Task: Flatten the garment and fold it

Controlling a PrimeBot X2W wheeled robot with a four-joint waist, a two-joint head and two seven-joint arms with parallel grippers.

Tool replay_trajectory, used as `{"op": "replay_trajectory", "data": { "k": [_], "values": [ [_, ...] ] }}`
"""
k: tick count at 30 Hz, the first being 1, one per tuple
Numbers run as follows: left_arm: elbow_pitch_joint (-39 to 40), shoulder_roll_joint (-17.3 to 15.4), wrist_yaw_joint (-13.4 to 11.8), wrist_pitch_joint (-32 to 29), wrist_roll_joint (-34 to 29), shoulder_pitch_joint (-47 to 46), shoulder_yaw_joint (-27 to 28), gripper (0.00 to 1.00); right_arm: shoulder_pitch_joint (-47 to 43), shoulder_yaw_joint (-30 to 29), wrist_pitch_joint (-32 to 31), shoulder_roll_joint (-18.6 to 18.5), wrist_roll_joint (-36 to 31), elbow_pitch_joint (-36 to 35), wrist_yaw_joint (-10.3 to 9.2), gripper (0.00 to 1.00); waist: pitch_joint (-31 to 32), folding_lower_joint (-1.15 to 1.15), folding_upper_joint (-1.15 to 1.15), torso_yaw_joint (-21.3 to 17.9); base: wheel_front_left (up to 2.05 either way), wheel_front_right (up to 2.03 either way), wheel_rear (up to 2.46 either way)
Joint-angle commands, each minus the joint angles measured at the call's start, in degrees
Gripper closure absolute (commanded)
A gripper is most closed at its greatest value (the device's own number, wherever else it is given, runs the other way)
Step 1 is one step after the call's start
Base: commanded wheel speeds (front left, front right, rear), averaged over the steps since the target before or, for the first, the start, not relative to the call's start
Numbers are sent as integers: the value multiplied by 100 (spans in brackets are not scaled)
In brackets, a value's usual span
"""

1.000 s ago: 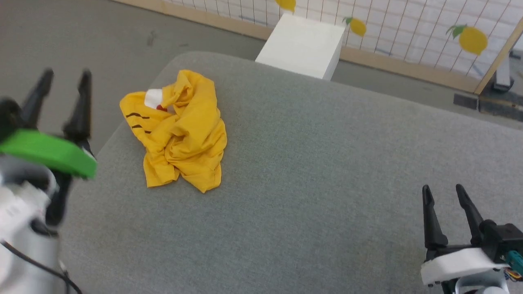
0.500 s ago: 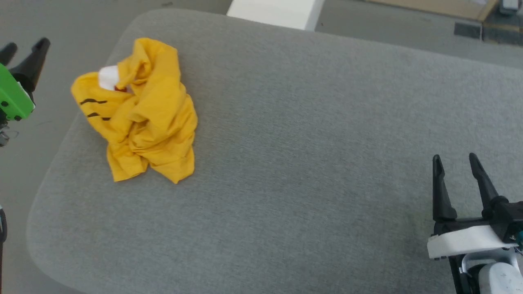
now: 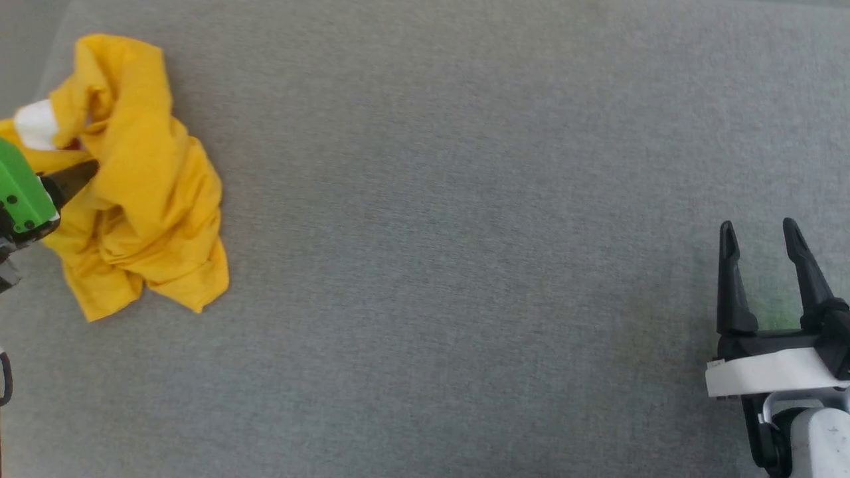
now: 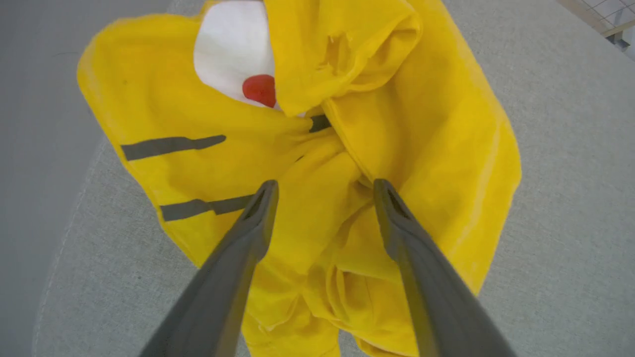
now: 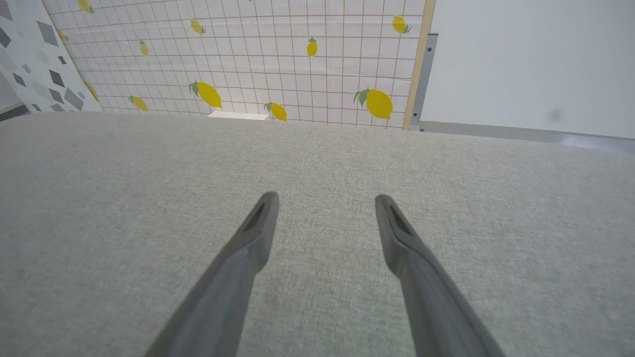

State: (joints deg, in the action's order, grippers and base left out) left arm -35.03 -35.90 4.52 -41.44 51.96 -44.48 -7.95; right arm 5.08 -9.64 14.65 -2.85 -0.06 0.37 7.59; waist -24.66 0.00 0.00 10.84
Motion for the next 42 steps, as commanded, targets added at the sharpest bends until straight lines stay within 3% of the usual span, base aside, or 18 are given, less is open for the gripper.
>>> {"op": "replay_trajectory", "data": {
  "k": [1, 13, 15, 27, 42],
  "values": [
    [-80, -12, -33, -32, 15, -49, 4, 0, 73, -12, 35, -3, -33, -54, -10, 0, -328, 0, 0, -317, 0, 0, 0],
    [-748, -51, -30, 275, -150, -81, -89, 0, 187, 6, 35, -3, -26, -195, -10, 0, -502, 0, 0, -632, 0, 0, 0],
    [-814, -66, 46, 411, -172, -59, -111, 100, 192, -10, 35, -3, -9, -222, -10, 0, -506, 0, 0, -677, 0, 0, 0],
    [-911, -242, 281, 1015, -15, -170, -168, 100, 187, -98, 35, -3, 90, -188, -10, 0, -301, 0, 0, -728, 0, 0, 0],
    [393, -793, 296, 1487, 312, -174, -762, 100, -69, -43, 35, -3, 483, 247, -10, 0, 915, 0, 0, -503, 0, 0, 0]
  ]
}}
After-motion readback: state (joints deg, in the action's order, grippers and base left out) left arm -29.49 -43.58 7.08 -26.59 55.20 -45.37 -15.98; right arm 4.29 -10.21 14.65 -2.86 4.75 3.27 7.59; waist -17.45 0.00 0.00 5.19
